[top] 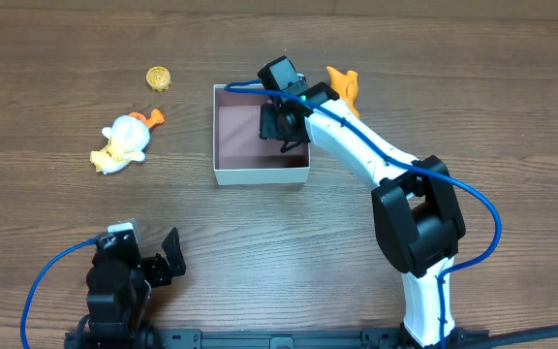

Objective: Pack container
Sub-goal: 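Carry the Rubik's cube left over the pink box with the right gripper, then lower the cube into the box and open the right gripper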

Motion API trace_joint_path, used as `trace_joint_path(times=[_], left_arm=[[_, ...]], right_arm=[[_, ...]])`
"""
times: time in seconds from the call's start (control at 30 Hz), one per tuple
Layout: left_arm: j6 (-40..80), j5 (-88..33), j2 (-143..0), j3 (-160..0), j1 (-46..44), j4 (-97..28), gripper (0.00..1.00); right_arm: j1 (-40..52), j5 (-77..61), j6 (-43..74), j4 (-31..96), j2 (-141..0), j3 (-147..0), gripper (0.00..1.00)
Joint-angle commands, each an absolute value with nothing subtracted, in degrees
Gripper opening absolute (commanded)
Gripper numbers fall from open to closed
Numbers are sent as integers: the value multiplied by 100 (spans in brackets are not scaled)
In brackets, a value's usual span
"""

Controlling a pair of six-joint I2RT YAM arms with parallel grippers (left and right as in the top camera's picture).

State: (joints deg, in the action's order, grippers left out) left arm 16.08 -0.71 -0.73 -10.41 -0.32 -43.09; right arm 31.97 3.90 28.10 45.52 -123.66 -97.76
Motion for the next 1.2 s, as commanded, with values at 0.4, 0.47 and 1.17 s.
trace_joint_path(times=[0.4,0.47,1.17], left_arm=[[1496,-106,-27,-985,8,-4298,100],[1498,-106,-27,-985,8,-4298,100],[1498,-106,-27,-985,8,-4298,100]], right_arm=[[3183,329,2652,4630,-12357,-9961,80],[3190,279,2515,4740,-12357,-10162,80],[3669,139,1973,4886,-12357,-10718,20]])
